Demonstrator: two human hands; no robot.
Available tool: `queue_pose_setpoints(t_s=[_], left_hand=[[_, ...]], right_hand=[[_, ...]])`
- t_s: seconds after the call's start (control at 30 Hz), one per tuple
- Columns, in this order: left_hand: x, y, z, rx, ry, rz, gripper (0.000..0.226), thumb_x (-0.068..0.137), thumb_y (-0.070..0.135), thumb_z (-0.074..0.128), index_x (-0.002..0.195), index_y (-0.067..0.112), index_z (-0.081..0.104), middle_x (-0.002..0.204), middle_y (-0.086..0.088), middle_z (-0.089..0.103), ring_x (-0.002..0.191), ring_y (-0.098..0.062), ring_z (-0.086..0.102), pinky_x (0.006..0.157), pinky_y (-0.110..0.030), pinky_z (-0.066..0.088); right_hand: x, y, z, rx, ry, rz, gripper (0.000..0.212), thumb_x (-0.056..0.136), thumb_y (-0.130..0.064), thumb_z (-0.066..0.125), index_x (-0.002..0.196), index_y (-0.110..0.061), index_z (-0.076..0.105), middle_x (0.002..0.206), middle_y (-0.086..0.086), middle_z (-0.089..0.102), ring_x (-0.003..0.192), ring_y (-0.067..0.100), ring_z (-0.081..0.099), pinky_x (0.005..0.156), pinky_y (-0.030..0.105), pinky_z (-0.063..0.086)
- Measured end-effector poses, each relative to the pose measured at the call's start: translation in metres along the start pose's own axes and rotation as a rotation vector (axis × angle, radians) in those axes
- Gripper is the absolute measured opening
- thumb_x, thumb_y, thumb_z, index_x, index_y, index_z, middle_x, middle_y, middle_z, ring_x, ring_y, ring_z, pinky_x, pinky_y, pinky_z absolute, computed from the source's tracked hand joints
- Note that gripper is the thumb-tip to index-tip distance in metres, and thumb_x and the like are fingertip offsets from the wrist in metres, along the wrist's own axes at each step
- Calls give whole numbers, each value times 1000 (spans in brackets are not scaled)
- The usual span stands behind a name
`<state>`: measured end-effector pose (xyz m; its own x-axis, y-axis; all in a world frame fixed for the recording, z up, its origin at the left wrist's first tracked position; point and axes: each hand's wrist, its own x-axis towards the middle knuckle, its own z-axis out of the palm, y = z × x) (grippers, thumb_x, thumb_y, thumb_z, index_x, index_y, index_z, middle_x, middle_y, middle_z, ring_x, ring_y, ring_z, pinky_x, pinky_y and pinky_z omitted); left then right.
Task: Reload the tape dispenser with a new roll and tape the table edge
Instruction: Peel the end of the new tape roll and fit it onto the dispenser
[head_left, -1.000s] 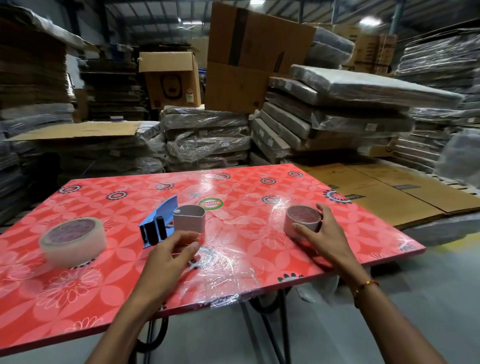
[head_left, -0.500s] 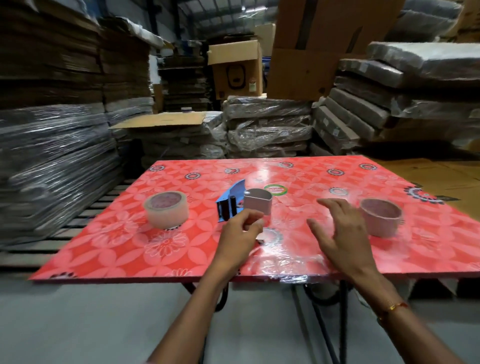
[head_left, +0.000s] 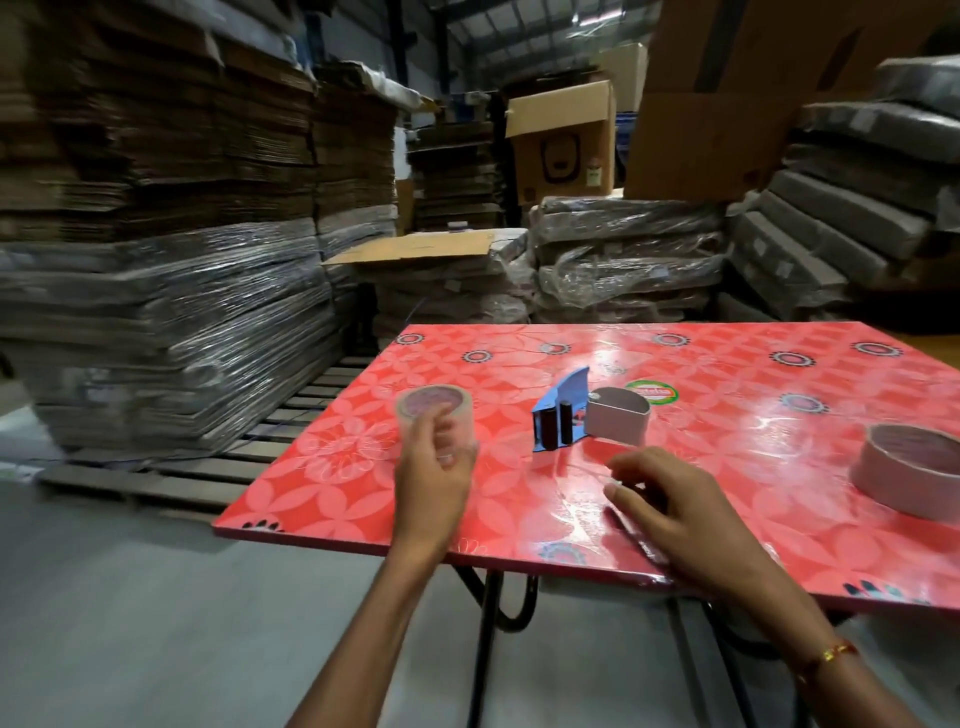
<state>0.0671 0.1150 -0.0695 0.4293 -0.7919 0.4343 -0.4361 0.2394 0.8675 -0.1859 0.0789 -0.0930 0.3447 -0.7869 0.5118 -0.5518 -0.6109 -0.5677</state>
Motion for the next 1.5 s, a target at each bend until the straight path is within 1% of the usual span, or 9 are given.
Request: queue_pose_setpoints(t_s=[0.07, 0.17, 0.37, 0.63, 0.87, 1.03, 1.13, 1.37, 1.5], left_hand=[[19, -10, -11, 69, 116, -34, 60, 91, 16, 68, 144, 22, 41, 138, -4, 50, 126, -19, 52, 95, -22, 49], [47, -27, -21, 147, 42, -188, 101, 82, 23, 79, 158, 19, 11, 162, -8, 26, 149, -27, 27, 119, -49, 32], [70, -41, -17, 136, -159, -293, 148, 56, 48, 92, 156, 25, -15, 166, -6, 20, 150, -27, 27, 121, -53, 29], [71, -42, -9, 214, -76, -230, 139, 58, 50, 91, 158, 27, -4, 158, -6, 39, 140, -31, 43, 111, -53, 41], [40, -21, -6, 129, -131, -36, 125, 58, 42, 93, 158, 25, 20, 157, 6, 39, 141, -16, 42, 114, -34, 37], [1, 9, 11, 96, -228, 168, 120, 52, 52, 91, 152, 27, 31, 151, 11, 43, 136, -4, 42, 111, -19, 33], [-14, 22, 26, 114, -265, 305, 113, 56, 34, 96, 150, 28, 33, 147, 15, 44, 134, 0, 42, 107, -4, 27], [-35, 38, 59, 47, -365, 489, 108, 60, 35, 93, 150, 27, 33, 149, 14, 44, 141, 0, 40, 113, -21, 37], [-35, 35, 66, 19, -426, 478, 113, 61, 29, 93, 153, 34, 27, 155, 19, 38, 143, 1, 36, 114, -23, 36]], right_hand=[[-1, 0, 0, 10, 16, 18, 12, 93, -25, 70, 105, -25, 70, 99, -17, 68, 88, -2, 63, 76, 13, 45], [-1, -1, 2, -2, 20, 21, 11, 93, -25, 70, 104, -26, 69, 99, -21, 66, 87, -1, 63, 75, 10, 44], [-2, -2, 1, -24, 9, 11, 9, 93, -21, 71, 100, -26, 68, 95, -22, 64, 85, -1, 62, 73, 7, 42], [-3, -3, 0, -12, 20, 16, 8, 93, -22, 70, 100, -24, 69, 101, -17, 67, 88, 3, 64, 79, 18, 49], [-3, -4, 0, 30, 42, 67, 10, 93, -23, 70, 102, -22, 70, 101, -13, 70, 88, 6, 66, 80, 24, 52], [-3, -9, -6, 412, 60, 242, 15, 96, -22, 66, 110, -23, 72, 100, 0, 73, 87, 7, 72, 70, 17, 56], [-1, -13, -12, 579, 128, 316, 19, 100, -31, 57, 109, -23, 71, 104, 8, 73, 94, 19, 72, 69, 25, 60], [-3, -23, -24, 751, 121, 303, 37, 102, -45, 43, 112, -24, 71, 109, 14, 73, 93, 34, 72, 74, 47, 63], [-4, -21, -24, 713, 183, 257, 30, 100, -42, 49, 110, -28, 73, 99, 16, 70, 80, 21, 66, 68, 37, 60]])
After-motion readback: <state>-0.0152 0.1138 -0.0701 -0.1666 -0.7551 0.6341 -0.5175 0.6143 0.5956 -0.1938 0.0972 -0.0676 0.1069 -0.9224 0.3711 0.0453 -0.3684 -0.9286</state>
